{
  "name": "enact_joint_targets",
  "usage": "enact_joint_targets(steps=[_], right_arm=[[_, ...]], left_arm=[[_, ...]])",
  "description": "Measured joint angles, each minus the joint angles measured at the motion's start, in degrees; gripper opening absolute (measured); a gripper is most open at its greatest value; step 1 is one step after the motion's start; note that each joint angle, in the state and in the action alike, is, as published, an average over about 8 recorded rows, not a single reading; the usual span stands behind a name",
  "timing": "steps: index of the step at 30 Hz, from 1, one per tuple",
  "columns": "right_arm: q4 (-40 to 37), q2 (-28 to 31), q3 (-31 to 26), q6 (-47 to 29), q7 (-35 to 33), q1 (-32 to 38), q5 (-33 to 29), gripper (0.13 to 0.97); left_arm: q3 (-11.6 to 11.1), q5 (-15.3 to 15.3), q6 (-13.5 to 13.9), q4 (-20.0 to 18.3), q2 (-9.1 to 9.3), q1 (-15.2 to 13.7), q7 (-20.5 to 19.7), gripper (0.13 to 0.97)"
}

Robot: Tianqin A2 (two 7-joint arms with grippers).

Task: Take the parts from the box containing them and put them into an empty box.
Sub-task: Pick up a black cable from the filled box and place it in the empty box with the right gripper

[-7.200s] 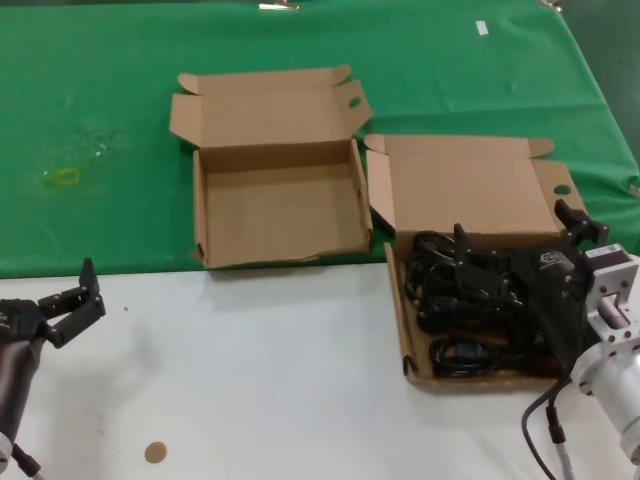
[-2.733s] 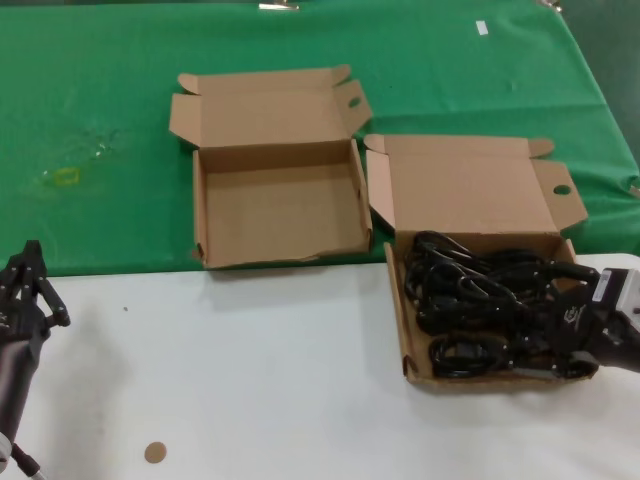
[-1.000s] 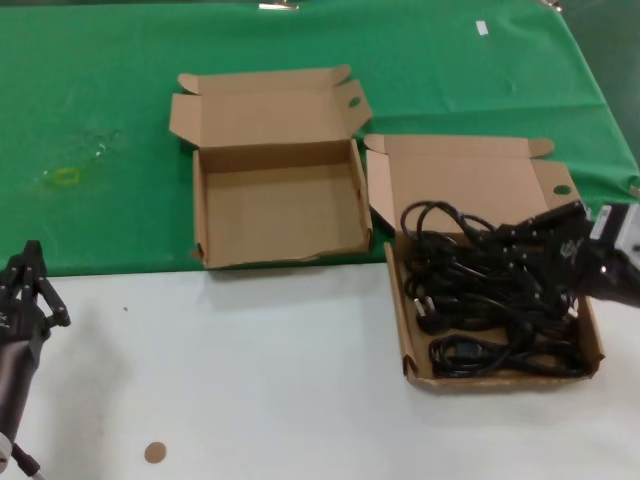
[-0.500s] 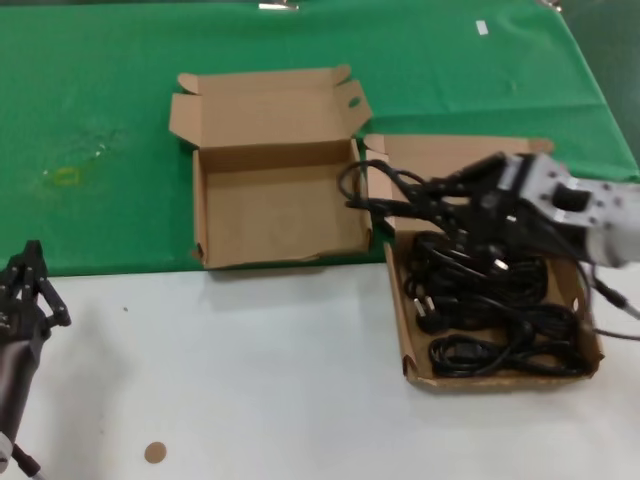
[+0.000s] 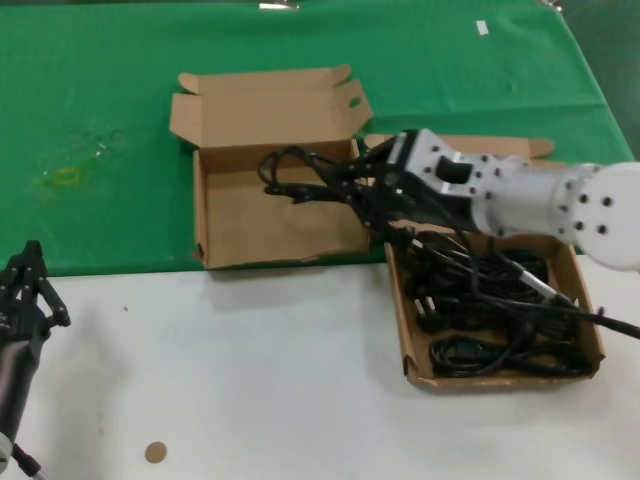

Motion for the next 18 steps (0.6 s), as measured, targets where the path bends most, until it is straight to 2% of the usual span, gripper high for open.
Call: enact_joint_targets(steps=[9,18], right_arm=[[-7.6,-7.3,-1.6,1.0,-0.9,4.6,-3.5,0.165],[-16.1,-13.2,-2.3,3.0,-3.3,8.8,-4.5,0.165]], left_arm=[[0.0,0.0,0.0,0.0,0.0,0.0,0.0,0.144],[0.0,0.0,0.0,0.0,0.0,0.0,0.0,0.144]])
